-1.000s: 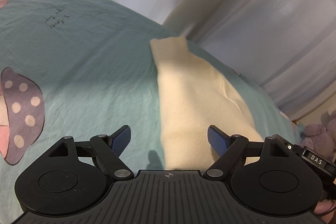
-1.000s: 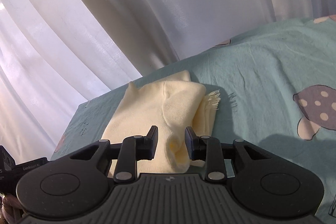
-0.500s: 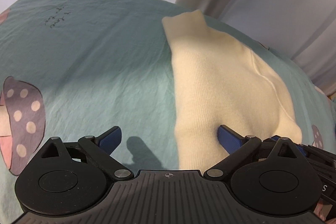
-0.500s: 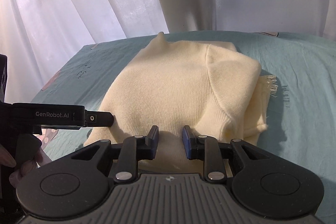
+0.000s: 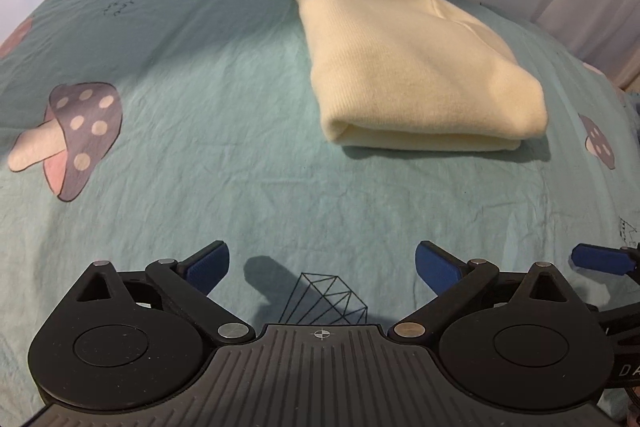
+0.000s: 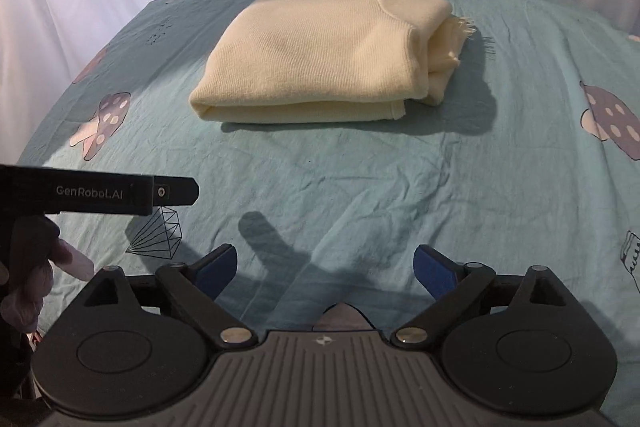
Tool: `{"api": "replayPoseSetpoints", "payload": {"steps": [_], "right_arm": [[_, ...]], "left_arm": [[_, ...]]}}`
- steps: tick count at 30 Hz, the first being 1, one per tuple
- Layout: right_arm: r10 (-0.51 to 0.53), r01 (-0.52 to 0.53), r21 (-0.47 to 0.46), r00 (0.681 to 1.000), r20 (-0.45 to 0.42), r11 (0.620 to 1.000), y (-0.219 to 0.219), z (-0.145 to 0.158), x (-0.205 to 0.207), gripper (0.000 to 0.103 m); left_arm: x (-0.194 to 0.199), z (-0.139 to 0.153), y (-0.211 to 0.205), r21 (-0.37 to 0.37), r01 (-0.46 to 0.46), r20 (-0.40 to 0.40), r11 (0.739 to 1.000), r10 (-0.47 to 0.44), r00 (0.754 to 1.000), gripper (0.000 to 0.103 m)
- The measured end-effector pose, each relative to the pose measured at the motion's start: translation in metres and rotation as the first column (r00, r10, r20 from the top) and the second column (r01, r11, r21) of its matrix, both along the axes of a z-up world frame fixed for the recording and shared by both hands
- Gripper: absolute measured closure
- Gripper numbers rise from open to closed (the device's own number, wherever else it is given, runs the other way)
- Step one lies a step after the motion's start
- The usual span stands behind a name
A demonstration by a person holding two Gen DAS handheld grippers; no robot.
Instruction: Fold small clothes
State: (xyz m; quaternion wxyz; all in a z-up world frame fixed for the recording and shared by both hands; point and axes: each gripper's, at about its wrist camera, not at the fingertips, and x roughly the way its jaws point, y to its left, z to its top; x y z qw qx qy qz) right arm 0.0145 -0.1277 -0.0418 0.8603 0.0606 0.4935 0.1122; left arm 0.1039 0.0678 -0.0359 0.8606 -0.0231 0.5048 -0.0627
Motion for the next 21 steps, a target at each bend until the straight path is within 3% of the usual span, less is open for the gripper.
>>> {"api": "replayPoseSetpoints", "payload": {"steps": [3, 7, 11, 14, 19, 21], "right_arm": [[-0.036, 0.036, -0.020, 0.999, 0.041, 0.999, -0.003, 0.016, 0.003, 0.004], [-0.073, 0.091, -0.135, 0.989, 0.132, 0.987, 0.000, 0.040, 0.008, 0.004], [-0.117, 0.122, -0.030, 0.985, 0.123, 0.992, -0.011, 0.055, 0.015, 0.004], [-0.160, 0.158, 0.031, 0.985, 0.062, 0.987, -0.016, 0.058, 0.022, 0.004], [-0.122, 0.132, -0.135, 0.989, 0.080, 0.982, 0.000, 0.058, 0.028, 0.004], [-0.123, 0.133, -0.155, 0.990, 0.070, 0.979, 0.002, 0.057, 0.031, 0.004]], "left_arm": [[0.002, 0.012, -0.007, 0.040, 0.006, 0.035, 0.999, -0.008, 0.999, 0.000], [0.003, 0.029, -0.012, 0.040, -0.004, 0.074, 0.999, 0.001, 0.997, 0.000], [0.009, 0.039, -0.016, 0.025, 0.007, 0.069, 1.000, -0.008, 0.998, 0.000], [0.010, 0.044, -0.019, 0.045, 0.000, 0.087, 0.999, -0.004, 0.996, 0.000], [0.012, 0.045, -0.020, 0.069, -0.003, 0.083, 0.998, -0.002, 0.997, 0.000], [0.013, 0.044, -0.019, 0.072, -0.007, 0.071, 0.997, 0.002, 0.997, 0.000]]}}
